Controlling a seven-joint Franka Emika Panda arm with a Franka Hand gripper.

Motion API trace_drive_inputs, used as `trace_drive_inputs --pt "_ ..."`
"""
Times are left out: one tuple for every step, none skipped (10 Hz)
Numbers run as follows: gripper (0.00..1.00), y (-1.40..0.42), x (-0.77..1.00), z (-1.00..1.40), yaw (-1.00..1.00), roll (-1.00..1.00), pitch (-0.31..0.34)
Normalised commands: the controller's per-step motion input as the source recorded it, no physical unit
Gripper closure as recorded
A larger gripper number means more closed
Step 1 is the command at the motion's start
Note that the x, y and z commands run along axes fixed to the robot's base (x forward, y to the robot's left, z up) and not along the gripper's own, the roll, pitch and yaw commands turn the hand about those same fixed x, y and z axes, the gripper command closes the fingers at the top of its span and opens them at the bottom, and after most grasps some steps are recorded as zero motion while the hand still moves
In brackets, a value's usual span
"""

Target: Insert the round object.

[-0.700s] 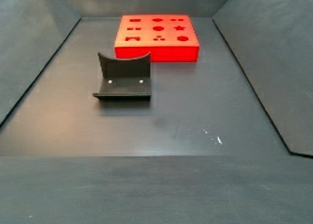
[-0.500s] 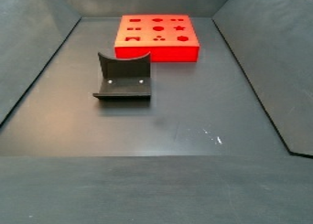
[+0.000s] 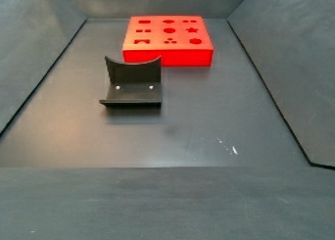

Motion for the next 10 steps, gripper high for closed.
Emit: trace_drive_inputs --pt "1.0 -0.07 0.12 -0.48 0.0 0.0 -0.156" --pt "1.0 -0.02 0.08 -0.66 0.03 0.0 -0.23" --pt "1.0 0.0 0.09 -0.73 0.01 0.0 -0.253" --pt "1.0 0.0 0.09 -0.72 0.02 0.03 -0.247" --pt "1.0 0.0 0.1 -0.71 0.02 0.09 -0.229" --pt "1.0 -0.03 0.0 -0.58 0.03 0.22 -0.156" --pt "1.0 -0.12 -0.06 -0.5 0.0 0.21 -0.124" --pt "1.0 -0.14 -0.05 -0.49 0.0 0.23 -0.124" --pt "1.0 -0.14 0.0 -0.4 0.0 0.22 -0.101" --pt "1.0 -0.01 0.0 -0.05 0.0 0.02 0.0"
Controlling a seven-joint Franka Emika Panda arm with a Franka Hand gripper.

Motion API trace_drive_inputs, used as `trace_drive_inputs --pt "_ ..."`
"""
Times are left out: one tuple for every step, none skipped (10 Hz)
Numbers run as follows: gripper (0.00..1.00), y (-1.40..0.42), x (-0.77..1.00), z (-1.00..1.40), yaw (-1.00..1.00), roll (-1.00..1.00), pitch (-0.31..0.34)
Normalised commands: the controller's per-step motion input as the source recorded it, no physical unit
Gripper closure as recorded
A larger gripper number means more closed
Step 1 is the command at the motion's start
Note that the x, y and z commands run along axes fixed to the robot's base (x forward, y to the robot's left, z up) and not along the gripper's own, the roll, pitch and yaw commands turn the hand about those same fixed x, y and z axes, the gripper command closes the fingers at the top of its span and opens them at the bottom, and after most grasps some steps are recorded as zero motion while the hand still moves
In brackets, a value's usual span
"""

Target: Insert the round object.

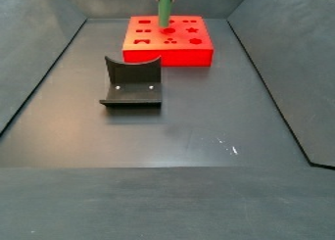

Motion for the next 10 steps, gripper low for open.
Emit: trace_drive_inputs --pt "1.0 0.0 0.0 -0.03 0.0 0.0 0.0" --pt "1.0 0.0 -0.13 -0.14 0.0 0.0 -0.08" --pt "1.0 0.0 -0.2 -0.21 0.0 0.0 -0.094" --pt "1.0 0.0 -0.08 -0.15 0.0 -0.01 -0.066" --pt "1.0 0.0 -0.07 -0.19 0.0 -0.03 -0.084" --pt "1.0 -0.05 -0.05 -0.19 0.0 -0.03 -0.094" --pt "1.0 -0.06 -0.04 -0.18 0.0 -0.01 -0.081" --pt "1.0 -0.1 -0.09 -0.15 0.01 0.0 -0.09" --pt "1.0 0.0 -0.17 -0.13 0.0 -0.04 -0.096" --pt "1.0 0.08 -0.17 -0.18 -0.01 -0.06 -0.076"
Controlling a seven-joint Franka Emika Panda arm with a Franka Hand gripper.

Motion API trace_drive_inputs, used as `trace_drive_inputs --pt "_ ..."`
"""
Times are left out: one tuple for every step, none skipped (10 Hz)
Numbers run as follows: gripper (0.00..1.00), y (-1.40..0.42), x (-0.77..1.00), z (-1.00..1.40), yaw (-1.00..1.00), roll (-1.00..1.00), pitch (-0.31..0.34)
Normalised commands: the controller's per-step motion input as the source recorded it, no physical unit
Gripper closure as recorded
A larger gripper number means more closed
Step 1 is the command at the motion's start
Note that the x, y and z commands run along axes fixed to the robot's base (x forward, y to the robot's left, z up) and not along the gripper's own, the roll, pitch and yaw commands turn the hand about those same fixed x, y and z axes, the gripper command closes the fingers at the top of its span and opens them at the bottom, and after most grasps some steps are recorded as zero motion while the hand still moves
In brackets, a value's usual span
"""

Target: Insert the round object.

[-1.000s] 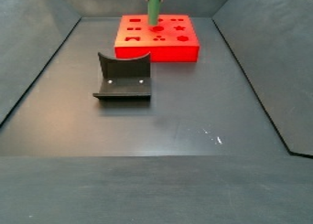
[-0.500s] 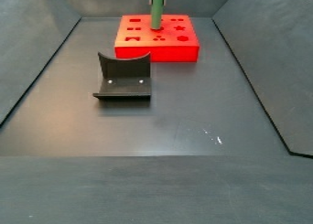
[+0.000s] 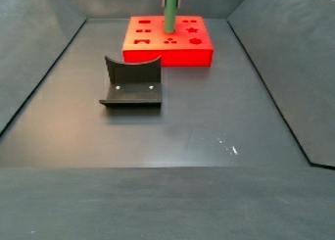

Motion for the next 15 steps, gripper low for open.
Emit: trace_drive_inputs --pt "1.0 0.04 -0.17 -0.15 0.0 -0.02 -0.061" --pt "1.0 0.0 -0.06 -0.14 0.0 -0.03 -0.066" --pt "1.0 0.0 0.0 -0.05 0.0 0.0 -0.036" --pt "1.0 0.0 0.0 -0.05 0.0 0.0 0.0" --pt "1.0 -0.12 0.22 -0.41 0.01 0.11 -0.01" --pt "1.0 -0.15 0.19 -0.55 0.01 0.08 -0.083" --pt "1.0 -0.15 0.17 -0.64 0.0 0.07 -0.12" --pt "1.0 -0.11 0.17 -0.64 0.02 0.07 -0.119" --pt "1.0 -0.09 0.16 -0.64 0.03 0.08 -0.12" --pt "1.0 -0.07 0.15 -0.66 0.05 0.08 -0.119" --pt "1.0 -0.08 0.14 -0.68 0.07 0.1 -0.123" --pt "1.0 -0.13 0.08 -0.68 0.09 0.26 -0.107" --pt "1.0 -0.2 0.07 -0.57 0.12 0.33 -0.081" --pt "1.0 -0.25 0.13 -0.56 0.08 0.34 -0.07" --pt "1.0 -0.27 0.13 -0.57 0.06 0.33 -0.067"
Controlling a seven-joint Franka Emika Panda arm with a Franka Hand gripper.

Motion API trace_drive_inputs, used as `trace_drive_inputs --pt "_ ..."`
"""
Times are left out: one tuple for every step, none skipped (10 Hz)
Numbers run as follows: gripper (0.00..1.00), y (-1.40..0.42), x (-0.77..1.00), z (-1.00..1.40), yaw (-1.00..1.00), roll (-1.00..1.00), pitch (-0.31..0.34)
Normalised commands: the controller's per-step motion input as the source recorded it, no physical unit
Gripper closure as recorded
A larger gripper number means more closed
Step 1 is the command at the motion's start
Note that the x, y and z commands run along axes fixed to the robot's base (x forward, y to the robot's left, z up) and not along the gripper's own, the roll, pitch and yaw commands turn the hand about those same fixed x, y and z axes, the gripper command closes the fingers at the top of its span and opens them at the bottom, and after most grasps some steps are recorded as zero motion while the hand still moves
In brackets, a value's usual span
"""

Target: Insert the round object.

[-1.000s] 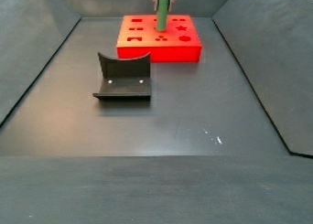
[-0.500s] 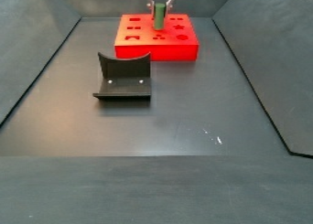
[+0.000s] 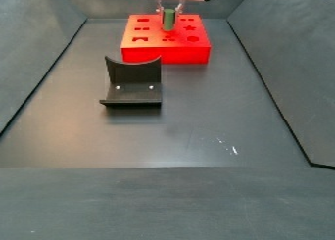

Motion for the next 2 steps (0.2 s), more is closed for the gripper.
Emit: trace_drive_inputs --pt "1.0 -0.17 0.06 -0.41 0.01 0.22 -0.046" --pt "1.0 0.0 0.0 0.0 0.0 0.0 0.0"
